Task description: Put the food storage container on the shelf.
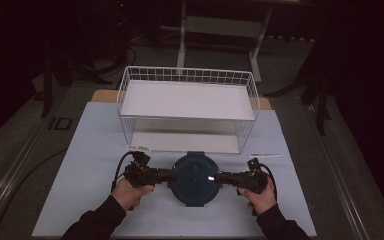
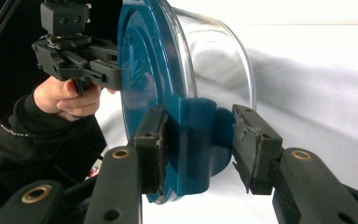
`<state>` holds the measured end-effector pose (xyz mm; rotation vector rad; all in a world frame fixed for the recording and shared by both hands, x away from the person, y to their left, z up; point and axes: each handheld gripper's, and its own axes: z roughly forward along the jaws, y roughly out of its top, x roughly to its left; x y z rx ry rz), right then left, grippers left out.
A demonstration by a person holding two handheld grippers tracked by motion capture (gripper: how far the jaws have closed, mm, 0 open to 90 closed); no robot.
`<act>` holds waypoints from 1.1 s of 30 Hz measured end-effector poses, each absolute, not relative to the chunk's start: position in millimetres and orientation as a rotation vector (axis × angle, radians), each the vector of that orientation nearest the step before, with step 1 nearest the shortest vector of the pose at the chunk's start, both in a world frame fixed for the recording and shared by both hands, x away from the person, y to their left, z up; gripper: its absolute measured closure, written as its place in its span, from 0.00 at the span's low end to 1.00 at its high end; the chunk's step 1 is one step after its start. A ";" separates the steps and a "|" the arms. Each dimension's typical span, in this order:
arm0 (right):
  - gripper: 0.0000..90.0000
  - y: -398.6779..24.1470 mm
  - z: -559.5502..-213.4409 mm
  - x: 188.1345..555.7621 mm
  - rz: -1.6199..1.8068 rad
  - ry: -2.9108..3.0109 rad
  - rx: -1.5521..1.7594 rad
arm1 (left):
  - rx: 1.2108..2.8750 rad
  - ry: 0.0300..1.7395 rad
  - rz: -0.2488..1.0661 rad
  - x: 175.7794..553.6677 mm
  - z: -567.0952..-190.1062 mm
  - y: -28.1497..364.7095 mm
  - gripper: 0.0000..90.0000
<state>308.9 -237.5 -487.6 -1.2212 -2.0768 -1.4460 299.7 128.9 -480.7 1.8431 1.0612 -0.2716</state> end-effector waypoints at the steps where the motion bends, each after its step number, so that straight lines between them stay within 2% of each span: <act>1: 0.64 -236.1 -486.7 311.0 -1.453 -2.081 -1.219 | 1.838 1.062 -0.264 301.6 -479.6 130.3 0.63; 15: 0.64 -218.4 -476.0 345.7 -1.508 -2.113 -1.187 | 1.795 1.053 -0.165 329.4 -469.2 146.4 0.63; 33: 0.63 -212.8 -487.9 376.9 -1.554 -2.104 -1.190 | 1.768 1.065 -0.102 355.9 -474.9 149.8 0.62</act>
